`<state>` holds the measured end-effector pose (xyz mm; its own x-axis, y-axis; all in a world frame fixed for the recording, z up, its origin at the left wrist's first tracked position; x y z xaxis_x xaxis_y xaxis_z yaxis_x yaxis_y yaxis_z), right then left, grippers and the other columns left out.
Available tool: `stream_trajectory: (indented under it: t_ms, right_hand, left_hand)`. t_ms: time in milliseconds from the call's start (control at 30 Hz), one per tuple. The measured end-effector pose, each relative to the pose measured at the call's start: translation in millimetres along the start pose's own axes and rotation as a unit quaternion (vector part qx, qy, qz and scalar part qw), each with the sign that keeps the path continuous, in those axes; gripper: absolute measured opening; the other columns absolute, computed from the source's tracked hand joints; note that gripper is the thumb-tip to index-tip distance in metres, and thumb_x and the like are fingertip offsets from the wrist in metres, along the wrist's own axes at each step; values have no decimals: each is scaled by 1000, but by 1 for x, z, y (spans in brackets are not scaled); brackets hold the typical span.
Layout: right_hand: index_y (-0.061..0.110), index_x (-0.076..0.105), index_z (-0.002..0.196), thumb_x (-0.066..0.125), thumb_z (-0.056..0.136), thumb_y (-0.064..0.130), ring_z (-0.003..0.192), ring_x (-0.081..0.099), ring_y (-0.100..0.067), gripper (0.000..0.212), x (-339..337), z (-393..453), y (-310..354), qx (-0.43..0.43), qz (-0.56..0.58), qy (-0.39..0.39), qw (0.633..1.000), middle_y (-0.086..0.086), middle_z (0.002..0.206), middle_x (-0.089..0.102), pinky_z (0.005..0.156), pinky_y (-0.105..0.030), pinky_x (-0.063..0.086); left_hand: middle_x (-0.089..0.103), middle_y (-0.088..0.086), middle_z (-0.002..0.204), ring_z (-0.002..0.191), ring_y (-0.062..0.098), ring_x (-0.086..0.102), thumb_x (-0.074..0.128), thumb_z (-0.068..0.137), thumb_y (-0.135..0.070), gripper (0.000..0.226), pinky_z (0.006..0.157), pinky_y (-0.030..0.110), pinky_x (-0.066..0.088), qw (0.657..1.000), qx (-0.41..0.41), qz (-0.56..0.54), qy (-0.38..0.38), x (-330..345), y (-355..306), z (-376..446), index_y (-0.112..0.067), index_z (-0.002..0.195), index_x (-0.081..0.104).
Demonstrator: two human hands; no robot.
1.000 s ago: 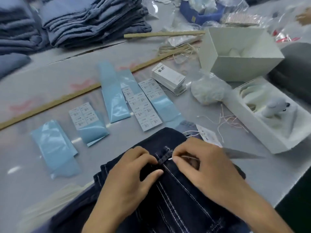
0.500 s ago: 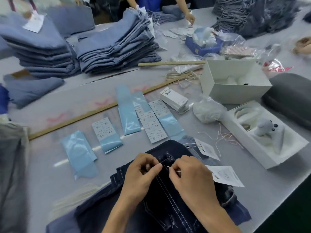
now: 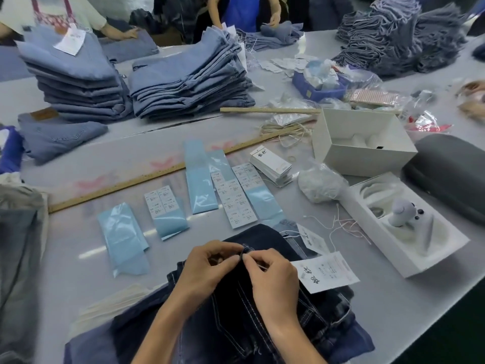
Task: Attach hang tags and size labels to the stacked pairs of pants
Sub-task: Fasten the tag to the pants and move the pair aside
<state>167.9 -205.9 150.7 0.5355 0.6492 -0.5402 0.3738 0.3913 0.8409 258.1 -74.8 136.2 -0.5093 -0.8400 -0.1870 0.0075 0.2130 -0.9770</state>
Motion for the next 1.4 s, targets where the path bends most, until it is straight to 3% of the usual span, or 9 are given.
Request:
stream_trajectory:
  t_ms: [200,433,633,867,1033,1133,1200,1333,1400]
  right_hand:
    - [31,77,85,75,90,31,84,64,1,5,0,3,-6,7,11,24,1000,18,83,68,77,-28,54]
    - [34,73,83,72,91,35,82,62,4,9,0,6,-9,22,-1,28,999,18,81,67,75,-21,50]
    - [32,73,85,73,91,33,81,63,0,6,1,5,-10,13,-4,25,1000,17,82,67,75,-28,52]
    - [31,78,83,77,87,32,85,66,-1,4,4,13,-17,63,55,37,996,17,85,72,81,-33,57]
    - [31,79,83,78,86,32,83,68,1,3,6,16,-19,71,69,34,995,21,85,72,81,-35,58]
    - [31,78,83,78,87,32,84,67,0,4,5,15,-17,59,68,40,995,23,86,71,81,-36,58]
    - [32,78,83,77,88,30,87,67,-2,5,4,13,-14,41,71,53,995,20,87,71,82,-38,57]
    - [29,78,87,73,91,26,87,66,-7,7,3,8,-4,-9,69,81,994,14,84,68,83,-40,55]
    - [29,77,93,69,95,26,84,62,-7,8,3,3,3,-66,32,92,993,14,81,62,82,-41,53]
  left_hand:
    - [75,-14,89,89,8,69,80,87,-16,19,83,22,54,996,13,92,12,-1,-1,6,-35,87,78]
    - [65,-7,87,82,9,61,76,88,-4,25,76,22,47,992,19,120,46,8,2,9,-28,93,81]
    - [63,7,89,85,26,59,76,89,-9,20,80,32,48,995,5,77,59,5,3,6,-23,102,82]
    - [62,-5,86,74,5,52,75,91,-15,7,73,24,44,987,12,145,61,7,-1,11,-19,94,80]
    - [58,6,94,76,6,49,67,97,-16,17,76,18,41,985,16,147,84,15,3,7,-23,109,78]
    - [59,8,99,87,17,57,65,99,-17,21,81,20,44,990,-13,98,100,13,7,7,-28,111,78]
    - [63,1,100,96,15,62,65,99,-16,23,86,20,47,992,-26,40,114,14,9,3,-31,110,78]
    - [72,7,108,110,32,65,68,97,-15,16,103,46,50,993,-60,-43,89,13,16,-1,-23,105,80]
    - [75,9,109,110,32,67,68,97,-18,14,104,49,51,991,-77,-83,71,12,18,-2,-19,105,79]
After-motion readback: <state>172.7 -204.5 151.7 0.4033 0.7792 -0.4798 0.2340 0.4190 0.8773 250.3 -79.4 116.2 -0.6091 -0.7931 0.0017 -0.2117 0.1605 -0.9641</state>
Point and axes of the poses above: each hand's wrist, its own z-axis towards the middle knuckle, its own x-axis out of the palm, y = z × x, the point moved 5 cm from there along z, towards the middle knuckle
